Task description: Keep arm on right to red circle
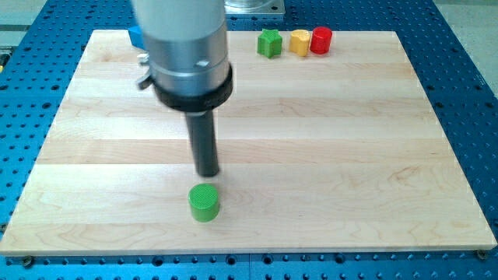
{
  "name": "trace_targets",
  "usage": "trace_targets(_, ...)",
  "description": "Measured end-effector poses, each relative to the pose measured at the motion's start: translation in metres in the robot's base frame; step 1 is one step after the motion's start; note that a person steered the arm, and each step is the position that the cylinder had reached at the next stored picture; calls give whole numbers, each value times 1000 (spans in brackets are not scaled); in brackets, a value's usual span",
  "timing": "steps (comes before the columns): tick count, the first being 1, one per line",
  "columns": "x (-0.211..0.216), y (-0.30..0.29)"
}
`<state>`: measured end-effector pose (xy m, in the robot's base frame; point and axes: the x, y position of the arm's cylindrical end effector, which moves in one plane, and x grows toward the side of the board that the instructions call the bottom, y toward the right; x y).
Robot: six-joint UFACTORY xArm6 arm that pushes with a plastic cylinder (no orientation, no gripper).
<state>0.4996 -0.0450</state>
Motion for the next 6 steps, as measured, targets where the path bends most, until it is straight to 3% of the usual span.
trace_targets(1, -33, 40)
trace_targets(4, -79, 167)
trace_targets(6, -161, 247)
